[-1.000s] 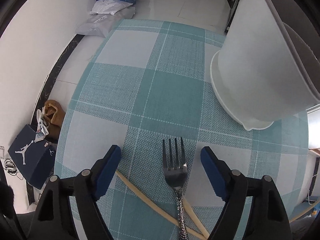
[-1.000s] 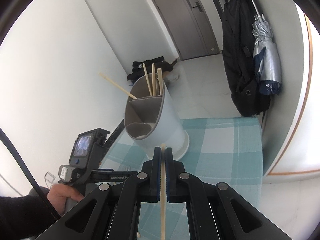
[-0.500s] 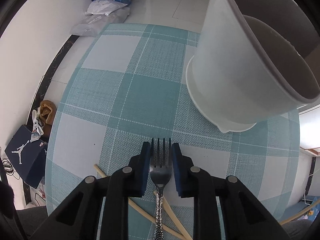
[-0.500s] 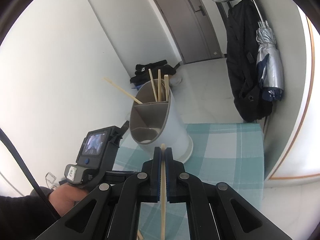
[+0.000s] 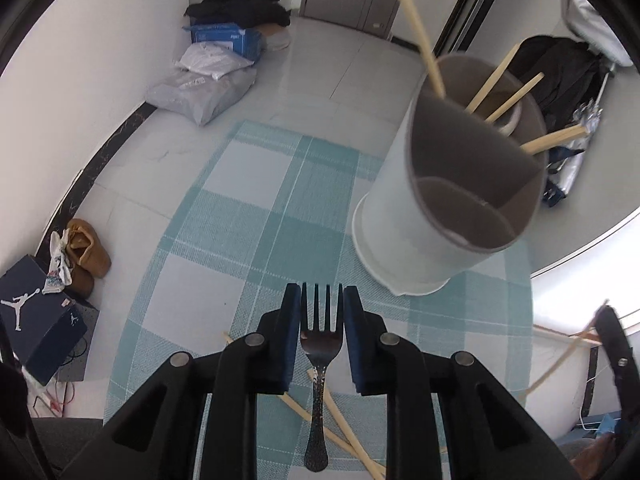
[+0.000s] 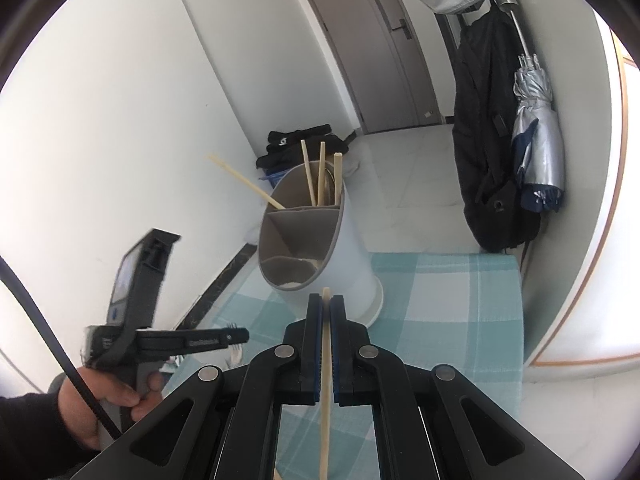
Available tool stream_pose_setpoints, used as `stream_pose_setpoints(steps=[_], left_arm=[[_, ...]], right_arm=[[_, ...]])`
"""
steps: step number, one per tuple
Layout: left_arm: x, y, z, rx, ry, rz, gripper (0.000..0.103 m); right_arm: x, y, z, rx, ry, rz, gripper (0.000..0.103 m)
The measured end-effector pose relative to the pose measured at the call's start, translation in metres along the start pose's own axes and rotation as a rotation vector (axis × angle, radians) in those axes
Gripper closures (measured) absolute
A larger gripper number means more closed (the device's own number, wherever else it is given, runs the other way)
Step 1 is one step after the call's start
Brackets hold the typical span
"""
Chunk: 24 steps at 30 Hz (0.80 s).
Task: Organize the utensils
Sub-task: 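Carry the fork and chopstick up above the white holder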
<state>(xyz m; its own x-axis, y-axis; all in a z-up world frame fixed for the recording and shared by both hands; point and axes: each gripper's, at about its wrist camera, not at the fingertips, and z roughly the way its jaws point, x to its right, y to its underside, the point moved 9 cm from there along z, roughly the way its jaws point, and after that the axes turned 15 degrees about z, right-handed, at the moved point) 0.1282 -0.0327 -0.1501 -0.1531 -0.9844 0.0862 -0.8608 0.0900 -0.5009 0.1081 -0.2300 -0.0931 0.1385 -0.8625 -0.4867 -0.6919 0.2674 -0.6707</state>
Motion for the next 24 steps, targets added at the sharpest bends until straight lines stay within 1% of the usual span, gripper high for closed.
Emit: stream_pose_setpoints(steps=[1,2,4,9,14,19,24], left_arm=[[0.004,-0.004,-0.009,0.042,0.018,0.009,0.086],[0.007,-0.006,-0.015,0.066,0.032,0.021,0.086],[0.012,-0.007,-0.029,0.123,0.04,0.042,0.086],[0.02,0.0,-0.049,0.192,0.059,0.096,0.086],[0.011,0.003,-0.056,0.196,0.082,0.102,0.086],[0.013,0.01,-0.068,0.187,0.092,0.124,0.086],[0.017,0.012,-0.083,0.208,0.106,0.155,0.086]], right_arm=[[0.0,0.0,0.0,0.0,0.003,0.006,0.1],[0.001,0.0,0.0,0.005,0.012,0.012,0.1],[0.002,0.0,-0.001,0.016,0.026,0.016,0.1],[-0.003,0.001,-0.003,0.031,0.039,0.01,0.1],[-0.009,0.003,-0.004,0.036,0.048,0.008,0.1],[-0.013,0.006,-0.005,0.041,0.054,0.008,0.1],[-0.018,0.003,-0.011,0.067,0.05,0.003,0.1]])
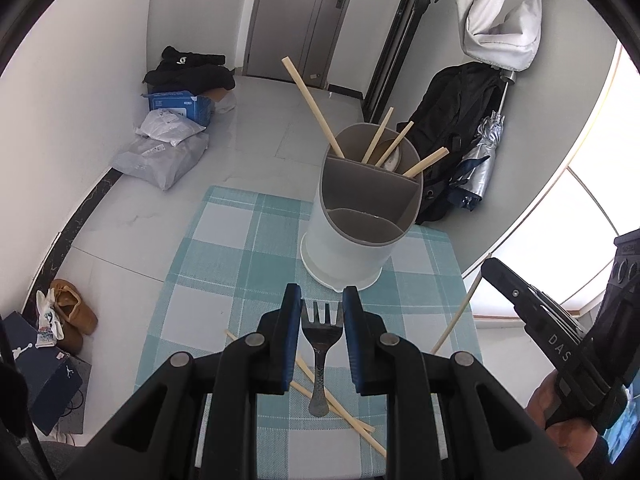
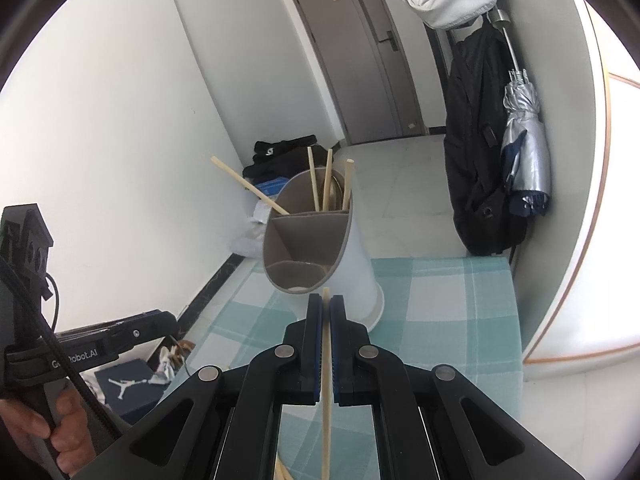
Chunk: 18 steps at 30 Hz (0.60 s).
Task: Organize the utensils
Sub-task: 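Carry the fork and chopstick up above the white holder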
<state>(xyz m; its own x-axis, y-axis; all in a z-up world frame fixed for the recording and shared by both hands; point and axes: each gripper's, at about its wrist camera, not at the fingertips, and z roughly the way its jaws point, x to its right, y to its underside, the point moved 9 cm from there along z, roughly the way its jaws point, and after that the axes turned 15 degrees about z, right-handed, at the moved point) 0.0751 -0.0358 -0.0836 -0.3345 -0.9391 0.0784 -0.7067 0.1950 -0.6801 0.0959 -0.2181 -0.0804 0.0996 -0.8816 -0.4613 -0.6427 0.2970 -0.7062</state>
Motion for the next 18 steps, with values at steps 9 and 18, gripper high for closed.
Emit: stream_pose_setpoints(steps=[9,18], left_arm=[[0.008,-0.015,-0.011,0.004,0.047,0.035,0.086],[0.024,-0.044,-0.023,0.009,0.111,0.067,0.086]], right_arm=[[-0.004,-0.003,-0.004,0.016,-0.009,0.006,0.1],[-0.006,-0.015,-0.01,0.033,-0.016,0.027,0.101]])
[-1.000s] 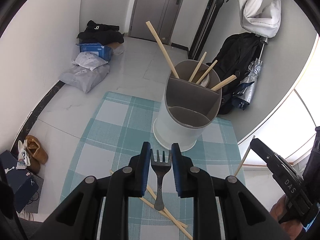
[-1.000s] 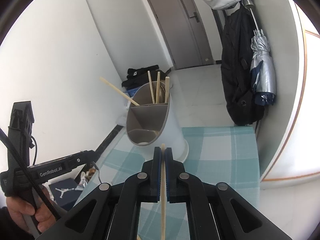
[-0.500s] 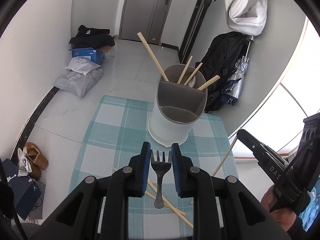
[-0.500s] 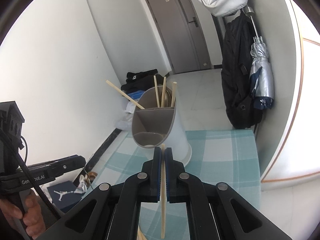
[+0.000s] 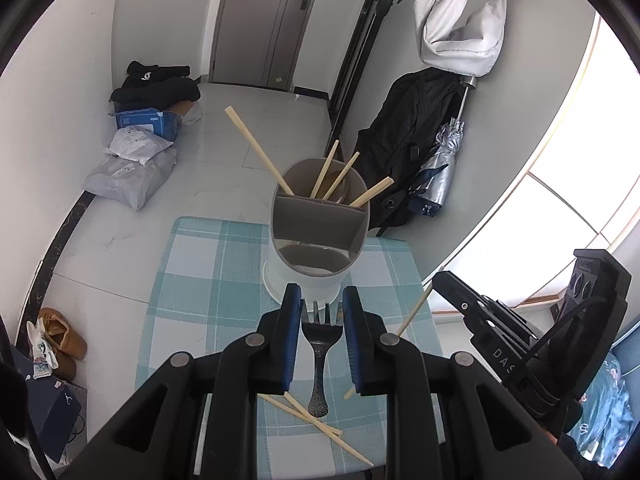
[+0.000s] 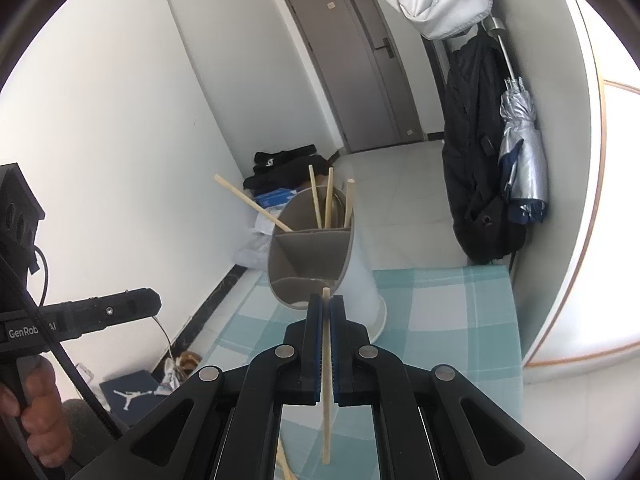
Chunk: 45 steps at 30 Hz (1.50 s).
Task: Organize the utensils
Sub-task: 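Carry the fork and chopstick up above the white holder, then lower fork and chopstick into the holder and open both grippers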
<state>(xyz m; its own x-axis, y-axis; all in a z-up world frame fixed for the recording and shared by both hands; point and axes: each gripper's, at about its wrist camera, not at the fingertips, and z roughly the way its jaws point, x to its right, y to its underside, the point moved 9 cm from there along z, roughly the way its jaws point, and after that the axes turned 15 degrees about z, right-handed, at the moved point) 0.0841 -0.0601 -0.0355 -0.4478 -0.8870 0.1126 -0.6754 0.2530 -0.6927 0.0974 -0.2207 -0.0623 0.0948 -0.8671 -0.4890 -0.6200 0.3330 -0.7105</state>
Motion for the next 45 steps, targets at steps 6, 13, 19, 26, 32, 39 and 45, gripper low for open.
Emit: stream_pose_setpoints(steps=[6,13,19,26,32,39,45], left_arm=[[0.005,-0.033,-0.005,0.001,0.058,-0.006,0.086],[0.0,-0.087,-0.019,0.068,0.086,-0.009,0.086],[-0.017,-0.127,-0.012,0.099,0.136,-0.069,0.086],[-0.043,-0.155,0.004,0.117,0.132,-0.104,0.086],[-0.069,-0.171,0.024,0.139,0.029,-0.087,0.086],[-0.082,-0.168,0.053,0.147,-0.033,-0.034,0.086],[-0.084,-0.154,0.07,0.126,-0.019,-0.009,0.086]], right_arm=[[-0.008,-0.029,-0.009,0.045,-0.019,0.02,0.101],[-0.025,-0.082,-0.019,0.118,-0.041,0.004,0.101],[-0.047,-0.133,-0.019,0.176,-0.07,-0.016,0.101],[-0.069,-0.179,-0.001,0.219,-0.1,-0.039,0.1],[-0.078,-0.198,0.028,0.238,-0.096,-0.066,0.1],[-0.079,-0.194,0.05,0.243,-0.064,-0.123,0.1],[-0.081,-0.176,0.064,0.224,-0.042,-0.194,0.1]])
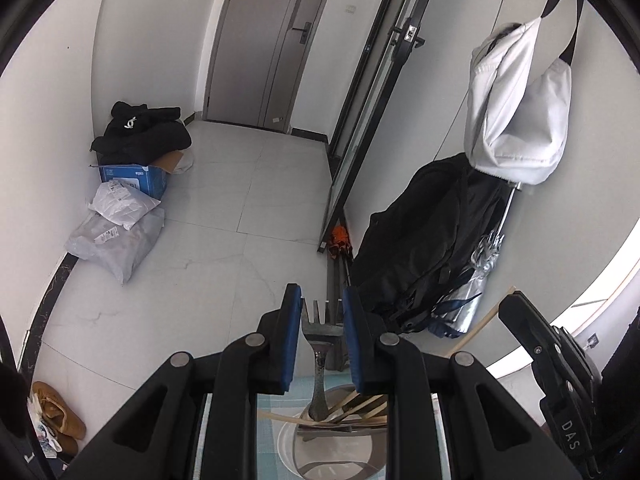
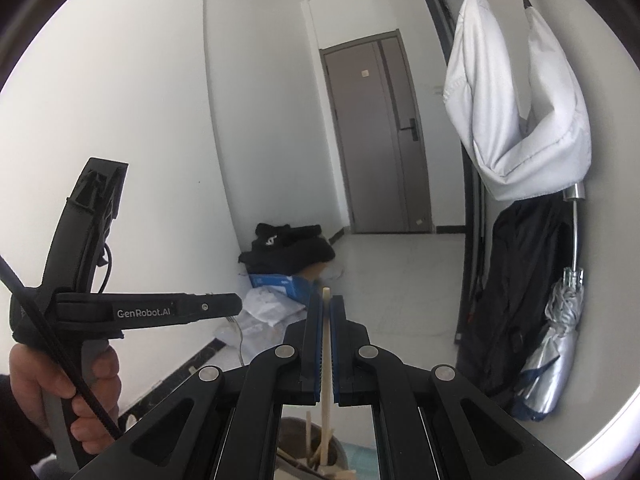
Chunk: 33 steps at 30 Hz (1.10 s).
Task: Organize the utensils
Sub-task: 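Lower fork and chopstick into the holder and open both grippers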
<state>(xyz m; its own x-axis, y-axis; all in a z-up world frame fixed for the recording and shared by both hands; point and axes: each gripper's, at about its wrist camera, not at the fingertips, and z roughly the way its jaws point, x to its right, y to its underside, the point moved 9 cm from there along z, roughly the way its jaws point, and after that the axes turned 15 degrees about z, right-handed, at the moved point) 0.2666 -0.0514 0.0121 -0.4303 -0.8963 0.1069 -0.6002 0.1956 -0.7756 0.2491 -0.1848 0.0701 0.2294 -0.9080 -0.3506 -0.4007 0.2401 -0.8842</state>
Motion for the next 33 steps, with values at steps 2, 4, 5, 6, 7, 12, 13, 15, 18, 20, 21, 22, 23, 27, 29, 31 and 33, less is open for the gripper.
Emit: stream_pose_setpoints(steps=[2,4,5,6,7,12,13,15,18,20,21,22,23,27,29,31,33], left_arm=[[0.001,0.003,0.002,-0.001,0.008,0.002,0.086],[0.003,0.009,0.004,-0.006,0.008,0.011,0.086],[0.005,0.011,0.006,-0.011,0.011,0.012,0.086],[0.006,0.015,0.007,-0.015,0.016,0.012,0.086],[0.008,0.017,0.007,-0.018,0.022,0.013,0.086],[0.016,0.03,0.013,-0.05,0.044,0.025,0.086],[0.018,0.034,0.014,-0.057,0.042,0.031,0.086],[0.02,0.042,0.016,-0.075,0.043,0.04,0.086],[0.022,0.053,0.02,-0.102,0.053,0.042,0.086],[0.024,0.061,0.022,-0.122,0.066,0.049,0.086],[0.026,0.064,0.023,-0.129,0.072,0.051,0.086],[0.027,0.067,0.024,-0.136,0.084,0.051,0.086],[0.029,0.07,0.024,-0.145,0.102,0.049,0.086],[0.032,0.072,0.017,-0.146,0.123,0.049,0.086],[0.033,0.069,0.01,-0.127,0.129,0.043,0.086],[0.032,0.065,0.0,-0.106,0.12,0.042,0.085],[0.03,0.063,-0.006,-0.1,0.092,0.037,0.084]], right_arm=[[0.001,0.008,0.004,-0.016,0.001,-0.002,0.1],[0.002,0.016,0.006,-0.025,0.004,-0.011,0.1],[0.003,0.021,0.007,-0.031,0.007,-0.015,0.1],[0.004,0.024,0.007,-0.036,0.01,-0.017,0.1],[0.005,0.028,0.008,-0.04,0.01,-0.018,0.1],[0.01,0.049,0.009,-0.071,0.012,-0.017,0.1],[0.011,0.052,0.009,-0.076,0.014,-0.018,0.1],[0.013,0.059,0.01,-0.094,0.018,-0.016,0.1],[0.016,0.069,0.011,-0.123,0.014,-0.012,0.101],[0.015,0.076,0.012,-0.144,0.011,-0.018,0.101],[0.014,0.08,0.012,-0.157,0.009,-0.022,0.101],[0.013,0.084,0.013,-0.168,0.006,-0.026,0.101],[0.013,0.088,0.014,-0.18,0.011,-0.035,0.101],[0.015,0.1,0.016,-0.224,0.005,-0.023,0.1],[0.017,0.103,0.015,-0.234,0.005,-0.015,0.1],[0.017,0.102,0.011,-0.233,0.0,-0.002,0.097],[0.017,0.098,0.005,-0.225,-0.008,0.013,0.097]])
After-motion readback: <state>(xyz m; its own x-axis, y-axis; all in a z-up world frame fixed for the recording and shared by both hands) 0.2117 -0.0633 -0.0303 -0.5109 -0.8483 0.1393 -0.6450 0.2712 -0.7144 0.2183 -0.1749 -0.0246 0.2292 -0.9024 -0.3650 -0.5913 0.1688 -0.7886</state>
